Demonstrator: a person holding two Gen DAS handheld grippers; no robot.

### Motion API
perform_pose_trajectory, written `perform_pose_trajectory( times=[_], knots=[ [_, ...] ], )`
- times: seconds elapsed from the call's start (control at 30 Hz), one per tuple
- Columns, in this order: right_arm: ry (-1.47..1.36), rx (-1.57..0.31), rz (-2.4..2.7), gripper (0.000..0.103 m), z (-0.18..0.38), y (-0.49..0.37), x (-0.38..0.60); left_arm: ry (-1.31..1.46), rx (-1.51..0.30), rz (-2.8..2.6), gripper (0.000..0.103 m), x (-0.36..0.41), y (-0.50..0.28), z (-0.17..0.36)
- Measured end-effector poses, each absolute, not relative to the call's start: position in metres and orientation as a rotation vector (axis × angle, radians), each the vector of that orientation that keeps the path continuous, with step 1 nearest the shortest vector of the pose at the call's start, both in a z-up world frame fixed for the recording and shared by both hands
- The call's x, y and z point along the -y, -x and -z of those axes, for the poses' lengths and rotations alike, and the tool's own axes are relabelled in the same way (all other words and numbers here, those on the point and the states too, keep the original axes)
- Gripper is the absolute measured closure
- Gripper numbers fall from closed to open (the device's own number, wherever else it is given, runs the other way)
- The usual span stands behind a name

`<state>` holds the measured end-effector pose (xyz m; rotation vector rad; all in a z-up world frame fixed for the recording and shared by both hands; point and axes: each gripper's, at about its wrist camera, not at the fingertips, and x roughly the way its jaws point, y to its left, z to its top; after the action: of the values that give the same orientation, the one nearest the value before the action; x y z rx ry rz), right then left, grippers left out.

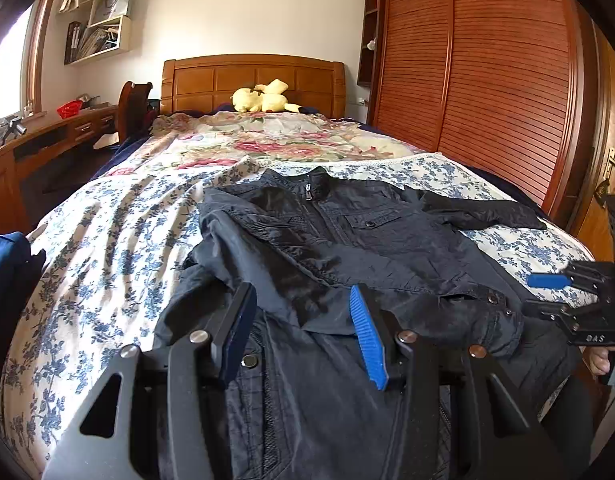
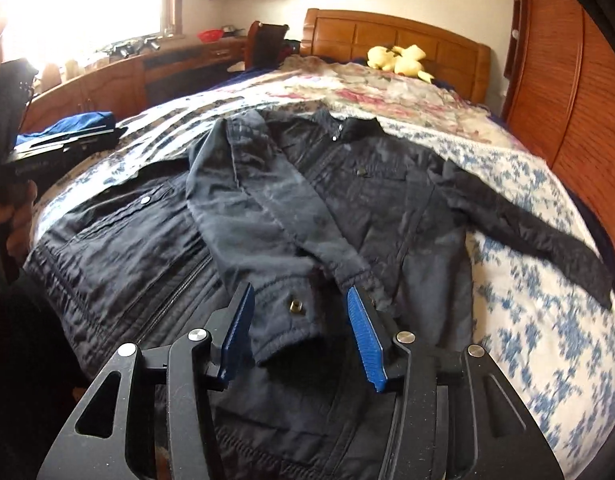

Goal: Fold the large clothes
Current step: 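Grasp the folded sleeve cuff with the right tool, straighten it, release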

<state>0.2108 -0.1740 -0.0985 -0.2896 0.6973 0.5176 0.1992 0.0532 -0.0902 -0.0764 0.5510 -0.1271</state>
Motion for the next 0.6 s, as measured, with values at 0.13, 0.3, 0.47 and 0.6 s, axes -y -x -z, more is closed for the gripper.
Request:
perform_pose_trajectory(
  times=[0.13, 0.3, 0.47, 0.6],
  knots=[
    [0.278, -0.708, -0.529, 0.054, 0.102, -0.23, 0.165, 0.068, -0.556, 0.139, 0.055, -0.043, -0.204, 0.091],
    [0.282, -0.779, -0.528, 0.054, 0.128, -0.258, 0.157, 0.066, -0.56, 0.157, 0.055, -0.033, -0.21, 0.092],
    [0.271, -0.895, -0.522, 0.053, 0.168, -0.28, 0.16, 0.069, -0.564, 0.172, 0.055, -0.024, -0.216, 0.093],
    [0.287, -0.886, -0.516, 0.053, 0.172, -0.278, 0.16, 0.054, -0.569, 0.181, 0.055, -0.014, -0.22, 0.095]
  ],
)
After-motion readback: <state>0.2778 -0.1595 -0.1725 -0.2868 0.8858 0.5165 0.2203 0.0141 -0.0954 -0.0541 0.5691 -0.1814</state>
